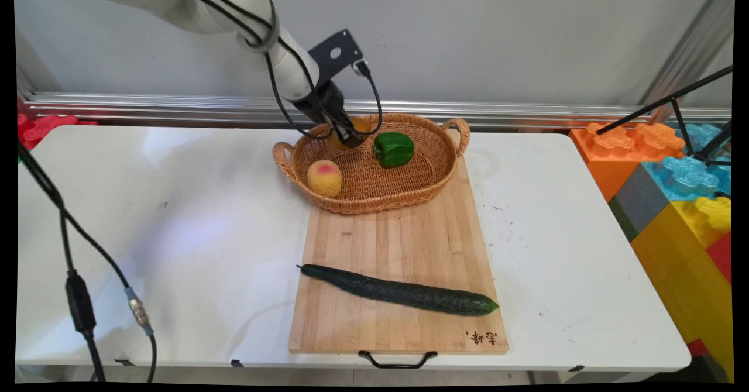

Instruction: Place the picked object in the vegetable basket

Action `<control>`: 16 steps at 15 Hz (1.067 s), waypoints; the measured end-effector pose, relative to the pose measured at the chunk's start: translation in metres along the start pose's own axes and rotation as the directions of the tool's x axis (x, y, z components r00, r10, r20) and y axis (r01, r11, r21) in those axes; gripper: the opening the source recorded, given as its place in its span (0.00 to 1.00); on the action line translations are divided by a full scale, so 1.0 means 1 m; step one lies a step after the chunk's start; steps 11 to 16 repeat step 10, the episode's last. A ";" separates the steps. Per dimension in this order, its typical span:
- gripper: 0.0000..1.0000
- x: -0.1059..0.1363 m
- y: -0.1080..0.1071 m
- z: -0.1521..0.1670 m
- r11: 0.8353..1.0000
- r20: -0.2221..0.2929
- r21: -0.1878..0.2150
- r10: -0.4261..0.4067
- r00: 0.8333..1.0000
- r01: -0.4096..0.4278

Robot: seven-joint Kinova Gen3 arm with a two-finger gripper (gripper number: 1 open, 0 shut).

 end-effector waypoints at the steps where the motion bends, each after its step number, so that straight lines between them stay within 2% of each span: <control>1: 0.00 -0.003 -0.003 0.011 1.000 0.008 -0.005 -0.004 1.000 0.004; 4: 0.00 -0.010 -0.008 0.032 1.000 0.022 -0.014 -0.010 1.000 0.010; 7: 0.00 -0.011 -0.011 0.049 1.000 0.015 -0.018 -0.005 1.000 0.005; 8: 1.00 -0.010 -0.012 0.052 1.000 0.012 -0.019 0.001 1.000 -0.001; 16: 1.00 -0.008 -0.011 0.054 1.000 0.007 -0.027 0.017 1.000 -0.017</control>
